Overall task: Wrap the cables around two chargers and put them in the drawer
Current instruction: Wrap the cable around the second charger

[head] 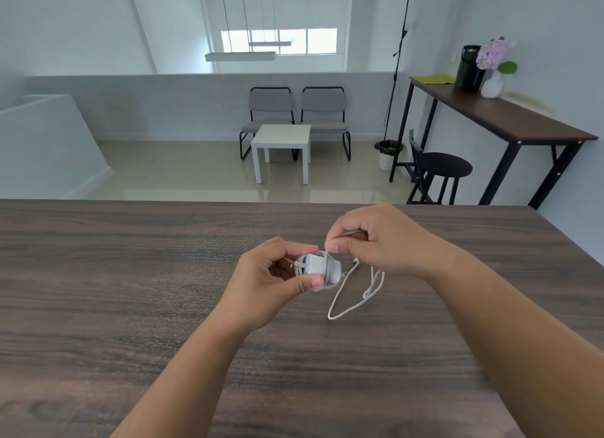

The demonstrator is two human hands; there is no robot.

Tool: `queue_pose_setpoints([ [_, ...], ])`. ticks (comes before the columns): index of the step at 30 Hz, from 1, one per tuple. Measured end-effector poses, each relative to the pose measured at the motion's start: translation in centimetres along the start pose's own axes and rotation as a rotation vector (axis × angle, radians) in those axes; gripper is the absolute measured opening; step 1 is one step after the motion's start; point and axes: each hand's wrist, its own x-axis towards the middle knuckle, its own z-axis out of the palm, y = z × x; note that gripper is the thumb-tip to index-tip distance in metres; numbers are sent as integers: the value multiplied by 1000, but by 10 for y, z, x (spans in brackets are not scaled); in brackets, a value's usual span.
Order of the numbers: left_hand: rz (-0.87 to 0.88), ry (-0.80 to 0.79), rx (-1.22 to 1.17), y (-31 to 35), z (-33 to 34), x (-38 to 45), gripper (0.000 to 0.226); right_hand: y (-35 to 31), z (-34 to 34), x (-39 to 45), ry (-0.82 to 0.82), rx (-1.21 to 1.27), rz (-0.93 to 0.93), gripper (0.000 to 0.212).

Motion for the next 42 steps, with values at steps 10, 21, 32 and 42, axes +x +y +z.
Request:
queue_pose_setpoints([
  [10,-4,-46,-446,17,7,-5,48,19,43,-4,78,941,135,22],
  [21,-172,375,-633,6,23,6,36,-7,90,-30,270,535,269,12],
  [32,-155,329,-371,0,16,7,33,-18,43,-24,205,-115,-34,18],
  [42,-127,129,-228,3,7,4,26,-13,14,-11,105,-180,-135,15],
])
